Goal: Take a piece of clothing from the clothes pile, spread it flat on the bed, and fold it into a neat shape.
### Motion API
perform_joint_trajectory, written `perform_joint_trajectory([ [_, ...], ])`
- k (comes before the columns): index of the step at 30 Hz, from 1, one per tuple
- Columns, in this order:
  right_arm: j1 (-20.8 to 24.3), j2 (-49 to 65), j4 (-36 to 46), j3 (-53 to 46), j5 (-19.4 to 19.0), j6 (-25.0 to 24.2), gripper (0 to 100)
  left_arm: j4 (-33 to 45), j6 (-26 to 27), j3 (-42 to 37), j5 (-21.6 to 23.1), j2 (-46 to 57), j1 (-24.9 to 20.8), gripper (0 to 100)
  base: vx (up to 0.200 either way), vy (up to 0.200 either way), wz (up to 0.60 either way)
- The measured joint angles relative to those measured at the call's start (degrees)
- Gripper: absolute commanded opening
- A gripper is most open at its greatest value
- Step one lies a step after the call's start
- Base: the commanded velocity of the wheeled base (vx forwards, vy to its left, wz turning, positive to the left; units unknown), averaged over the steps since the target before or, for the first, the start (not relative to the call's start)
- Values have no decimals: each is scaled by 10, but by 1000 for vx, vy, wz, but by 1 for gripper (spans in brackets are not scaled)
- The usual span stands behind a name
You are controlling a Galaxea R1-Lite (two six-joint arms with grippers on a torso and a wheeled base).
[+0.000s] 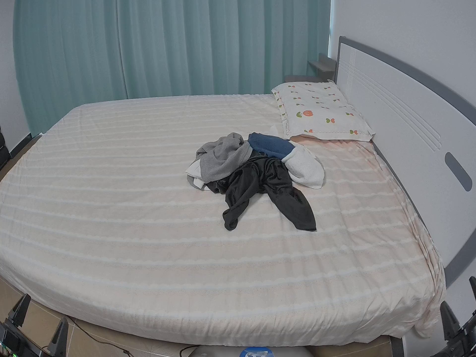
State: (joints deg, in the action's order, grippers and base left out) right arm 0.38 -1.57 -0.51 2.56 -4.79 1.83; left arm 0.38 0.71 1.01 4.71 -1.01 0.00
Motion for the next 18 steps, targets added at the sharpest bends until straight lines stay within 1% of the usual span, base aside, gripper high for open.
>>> perform_joint_trajectory([
  [3, 2, -23, -2, 41, -11, -14, 100, 0, 0, 0, 0, 0, 0, 100, 0, 0, 0],
  [7, 7, -87, -9, 95, -27, -26, 100, 0, 0, 0, 0, 0, 0, 100, 0, 0, 0],
  [11, 12, -180, -33, 117, -38, -42, 100, 0, 0, 0, 0, 0, 0, 100, 0, 0, 0],
  [18, 29, -369, -107, 136, -47, -71, 100, 0, 0, 0, 0, 0, 0, 100, 0, 0, 0],
])
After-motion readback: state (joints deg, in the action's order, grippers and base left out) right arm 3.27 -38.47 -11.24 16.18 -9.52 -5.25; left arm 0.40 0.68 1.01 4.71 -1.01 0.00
